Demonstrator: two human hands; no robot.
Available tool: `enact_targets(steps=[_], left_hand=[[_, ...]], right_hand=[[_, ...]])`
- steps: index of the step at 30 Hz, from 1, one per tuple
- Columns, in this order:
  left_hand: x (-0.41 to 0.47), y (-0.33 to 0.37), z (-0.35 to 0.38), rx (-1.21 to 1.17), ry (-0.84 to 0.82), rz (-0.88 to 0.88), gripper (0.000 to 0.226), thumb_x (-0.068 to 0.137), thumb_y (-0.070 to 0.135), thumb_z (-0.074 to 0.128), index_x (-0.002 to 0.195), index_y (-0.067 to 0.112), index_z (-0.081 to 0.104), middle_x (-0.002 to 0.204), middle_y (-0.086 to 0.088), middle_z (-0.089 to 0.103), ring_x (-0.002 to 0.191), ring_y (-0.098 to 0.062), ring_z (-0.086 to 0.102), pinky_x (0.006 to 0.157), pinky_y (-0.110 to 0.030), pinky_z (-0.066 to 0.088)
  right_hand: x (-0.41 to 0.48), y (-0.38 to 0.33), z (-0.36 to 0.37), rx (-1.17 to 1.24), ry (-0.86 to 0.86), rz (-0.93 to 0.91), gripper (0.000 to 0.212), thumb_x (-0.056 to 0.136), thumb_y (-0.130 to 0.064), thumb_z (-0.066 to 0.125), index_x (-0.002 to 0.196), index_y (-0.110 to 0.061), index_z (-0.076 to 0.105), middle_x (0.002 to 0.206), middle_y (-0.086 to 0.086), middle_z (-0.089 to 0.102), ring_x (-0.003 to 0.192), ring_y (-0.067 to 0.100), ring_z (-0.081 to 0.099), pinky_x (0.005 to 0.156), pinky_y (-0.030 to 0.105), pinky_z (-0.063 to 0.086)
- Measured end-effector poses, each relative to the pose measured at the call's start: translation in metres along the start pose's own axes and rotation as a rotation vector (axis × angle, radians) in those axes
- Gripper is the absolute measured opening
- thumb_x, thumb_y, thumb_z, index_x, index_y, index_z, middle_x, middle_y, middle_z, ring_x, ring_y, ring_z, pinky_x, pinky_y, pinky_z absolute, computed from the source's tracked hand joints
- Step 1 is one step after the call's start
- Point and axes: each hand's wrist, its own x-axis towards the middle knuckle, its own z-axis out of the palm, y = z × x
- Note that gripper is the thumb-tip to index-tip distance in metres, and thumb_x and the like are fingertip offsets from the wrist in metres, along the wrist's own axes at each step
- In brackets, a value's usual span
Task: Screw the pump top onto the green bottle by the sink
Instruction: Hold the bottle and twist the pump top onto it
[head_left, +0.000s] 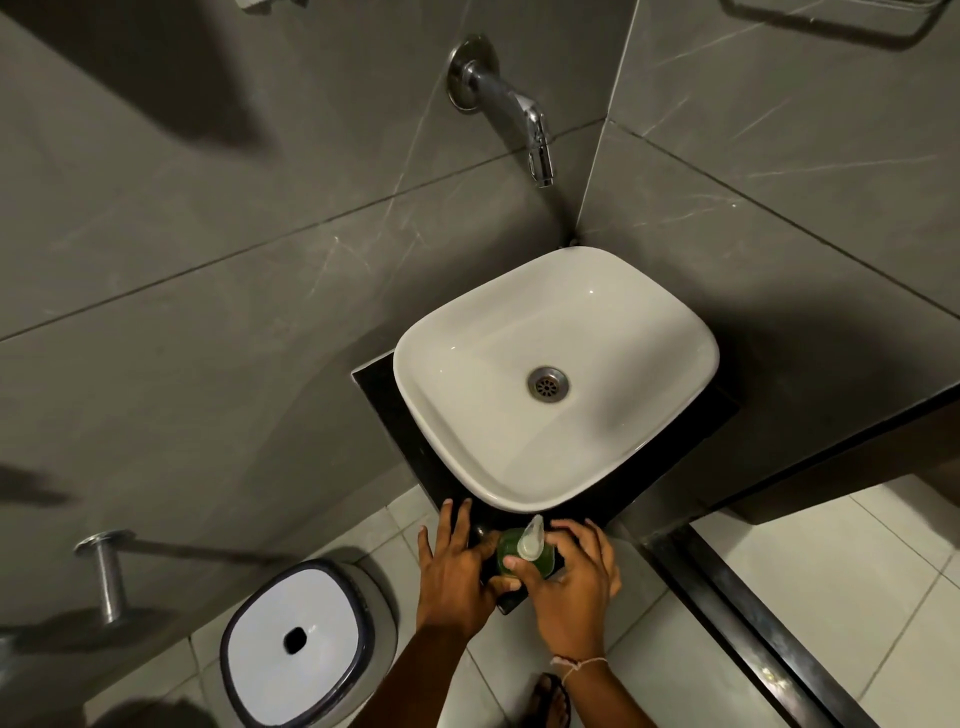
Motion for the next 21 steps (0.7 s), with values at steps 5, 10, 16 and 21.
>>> enact_targets(steps=[5, 10, 16, 21], left_hand=[[0.000, -0.002, 0.002, -0.011, 0.016, 0.006, 0.056, 0.079, 0.057, 0.059, 0.131, 0.038, 0.049, 0.162, -0.002, 0.004, 0.142, -0.018, -0.025, 0.118, -0.059, 0.004], [0.000, -0.002, 0.003, 0.000, 0.008, 0.006, 0.057, 0.078, 0.060, 0.061, 0.130, 0.038, 0.051, 0.162, 0.000, 0.001, 0.143, -0.018, -0.024, 0.118, -0.059, 0.000], [0.000, 0.000, 0.002, -0.016, 0.015, -0.006, 0.055, 0.079, 0.051, 0.063, 0.130, 0.034, 0.052, 0.162, -0.002, 0.004, 0.141, -0.018, -0.026, 0.118, -0.058, 0.002], [0.000, 0.000, 0.000, 0.000, 0.002, 0.001, 0.057, 0.078, 0.059, 0.062, 0.129, 0.037, 0.052, 0.162, -0.001, 0.001, 0.144, -0.021, -0.023, 0.118, -0.058, 0.000]], right_hand=[[0.000, -0.007, 0.004, -0.046, -0.020, 0.087, 0.058, 0.051, -0.064, 0.075, 0.091, -0.025, 0.062, 0.116, -0.006, 0.059, 0.124, 0.024, 0.043, 0.103, 0.051, 0.030], [-0.002, 0.001, 0.000, 0.058, -0.045, -0.009, 0.040, 0.060, -0.052, 0.072, 0.098, -0.040, 0.071, 0.120, -0.021, 0.055, 0.132, 0.019, 0.037, 0.105, 0.043, 0.022], [0.002, -0.010, 0.003, 0.007, -0.001, 0.076, 0.047, 0.050, -0.059, 0.079, 0.077, -0.026, 0.059, 0.104, -0.004, 0.061, 0.116, 0.026, 0.049, 0.097, 0.055, 0.035], [0.003, -0.001, -0.005, 0.071, -0.051, -0.054, 0.037, 0.058, -0.054, 0.073, 0.095, -0.049, 0.068, 0.119, -0.024, 0.055, 0.134, 0.013, 0.033, 0.109, 0.042, 0.020]])
